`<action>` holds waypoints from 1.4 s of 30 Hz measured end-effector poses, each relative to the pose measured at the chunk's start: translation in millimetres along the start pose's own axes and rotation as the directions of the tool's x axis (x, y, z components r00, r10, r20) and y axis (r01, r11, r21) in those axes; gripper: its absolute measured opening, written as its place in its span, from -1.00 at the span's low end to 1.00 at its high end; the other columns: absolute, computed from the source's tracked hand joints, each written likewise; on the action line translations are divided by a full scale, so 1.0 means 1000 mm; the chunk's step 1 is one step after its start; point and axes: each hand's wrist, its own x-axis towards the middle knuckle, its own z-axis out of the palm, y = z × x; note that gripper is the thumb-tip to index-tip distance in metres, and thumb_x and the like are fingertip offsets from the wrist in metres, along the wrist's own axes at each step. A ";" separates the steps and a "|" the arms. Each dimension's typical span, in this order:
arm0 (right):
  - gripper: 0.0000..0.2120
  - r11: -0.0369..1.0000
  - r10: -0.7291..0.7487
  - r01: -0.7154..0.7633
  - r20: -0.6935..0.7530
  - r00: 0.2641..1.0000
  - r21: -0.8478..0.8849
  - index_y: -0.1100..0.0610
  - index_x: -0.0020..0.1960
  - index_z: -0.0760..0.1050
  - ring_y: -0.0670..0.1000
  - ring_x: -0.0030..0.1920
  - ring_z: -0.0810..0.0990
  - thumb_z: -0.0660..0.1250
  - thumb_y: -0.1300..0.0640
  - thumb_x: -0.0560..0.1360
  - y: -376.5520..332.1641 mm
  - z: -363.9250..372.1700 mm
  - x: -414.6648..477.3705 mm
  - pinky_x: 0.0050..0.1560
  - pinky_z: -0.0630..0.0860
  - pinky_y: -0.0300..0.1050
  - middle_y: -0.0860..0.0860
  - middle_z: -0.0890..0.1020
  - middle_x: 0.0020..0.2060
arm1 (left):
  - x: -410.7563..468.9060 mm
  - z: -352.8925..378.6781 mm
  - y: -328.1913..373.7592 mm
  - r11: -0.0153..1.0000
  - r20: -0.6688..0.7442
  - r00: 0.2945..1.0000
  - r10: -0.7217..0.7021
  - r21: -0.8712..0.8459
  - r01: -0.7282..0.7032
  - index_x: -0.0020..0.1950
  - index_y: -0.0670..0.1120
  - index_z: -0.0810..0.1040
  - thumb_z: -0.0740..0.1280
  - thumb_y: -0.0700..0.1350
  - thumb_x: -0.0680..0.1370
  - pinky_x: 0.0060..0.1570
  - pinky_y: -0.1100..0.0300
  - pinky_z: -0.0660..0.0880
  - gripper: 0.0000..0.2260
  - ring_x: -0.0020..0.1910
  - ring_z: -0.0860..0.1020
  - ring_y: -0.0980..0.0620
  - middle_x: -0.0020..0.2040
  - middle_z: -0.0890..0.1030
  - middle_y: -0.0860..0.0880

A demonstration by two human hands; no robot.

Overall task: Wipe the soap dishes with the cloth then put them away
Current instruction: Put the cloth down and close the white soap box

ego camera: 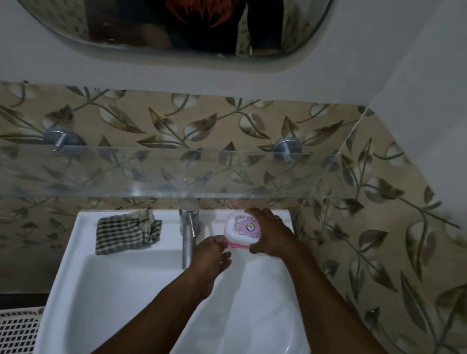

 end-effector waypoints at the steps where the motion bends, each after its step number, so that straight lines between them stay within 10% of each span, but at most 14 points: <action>1: -0.01 1.000 -0.008 0.008 0.002 1.000 -0.005 -0.05 0.50 0.14 0.16 0.31 0.36 0.59 0.04 0.21 0.001 0.003 0.003 0.18 0.43 -0.01 0.03 0.34 0.38 | 0.005 0.002 -0.002 1.000 -0.014 1.000 -0.013 -0.013 0.012 -0.03 -0.10 0.51 0.16 -0.21 0.63 -0.06 0.15 0.53 -0.85 -0.03 0.51 -0.08 -0.05 0.55 -0.10; 10: -0.02 0.990 -0.078 0.065 -0.103 0.992 -0.126 -0.07 0.45 0.15 0.10 0.24 0.43 0.52 -0.09 0.13 0.011 0.017 0.007 0.13 0.50 0.00 -0.02 0.44 0.27 | 0.017 -0.001 -0.024 0.990 -0.026 0.994 -0.107 -0.095 0.105 0.24 -0.22 0.47 0.18 -0.22 0.63 -0.13 0.10 0.56 -0.78 -0.01 0.55 -0.16 0.04 0.54 -0.17; 15: 0.01 0.973 0.074 -0.041 -0.136 0.988 0.229 -0.11 0.42 0.20 0.03 0.22 0.49 0.49 -0.23 0.03 -0.005 0.007 -0.023 0.17 0.50 0.00 -0.06 0.50 0.25 | -0.003 -0.010 -0.024 0.992 0.072 0.997 -0.040 -0.120 0.048 0.32 -0.18 0.43 0.18 -0.14 0.65 0.08 0.03 0.56 -0.73 0.14 0.57 -0.16 0.16 0.58 -0.14; 26: -0.19 0.858 0.140 0.037 -0.303 0.943 0.513 -0.17 0.27 0.29 -0.10 0.09 0.51 0.50 -0.16 0.06 -0.086 0.001 -0.149 0.04 0.57 -0.06 -0.20 0.50 0.10 | -0.098 -0.043 -0.001 0.966 0.221 0.944 0.244 -0.146 -0.215 -0.08 -0.10 0.53 0.25 -0.14 0.62 -0.06 -0.03 0.59 -0.88 0.05 0.62 -0.21 0.08 0.64 -0.27; 36: -0.51 0.854 -0.066 0.159 -0.201 0.977 0.496 -0.36 0.12 0.46 -0.19 0.07 0.54 0.53 -0.24 0.23 -0.141 -0.079 -0.190 0.07 0.53 -0.14 -0.13 0.57 0.13 | -0.172 -0.080 0.037 0.922 0.313 0.899 0.308 -0.330 -0.201 0.07 -0.18 0.46 0.19 -0.14 0.64 0.04 -0.13 0.58 -0.87 0.02 0.66 -0.22 0.03 0.69 -0.20; 42: -0.07 0.907 -0.089 0.182 -0.251 0.964 0.379 -0.13 0.41 0.40 -0.21 0.21 0.51 0.48 -0.41 0.10 -0.161 -0.087 -0.191 0.24 0.50 -0.06 -0.21 0.52 0.27 | -0.192 -0.091 0.051 0.891 0.312 0.881 0.355 -0.397 -0.219 0.30 -0.30 0.42 0.24 -0.15 0.62 0.02 -0.10 0.59 -0.69 0.13 0.62 -0.27 0.07 0.67 -0.19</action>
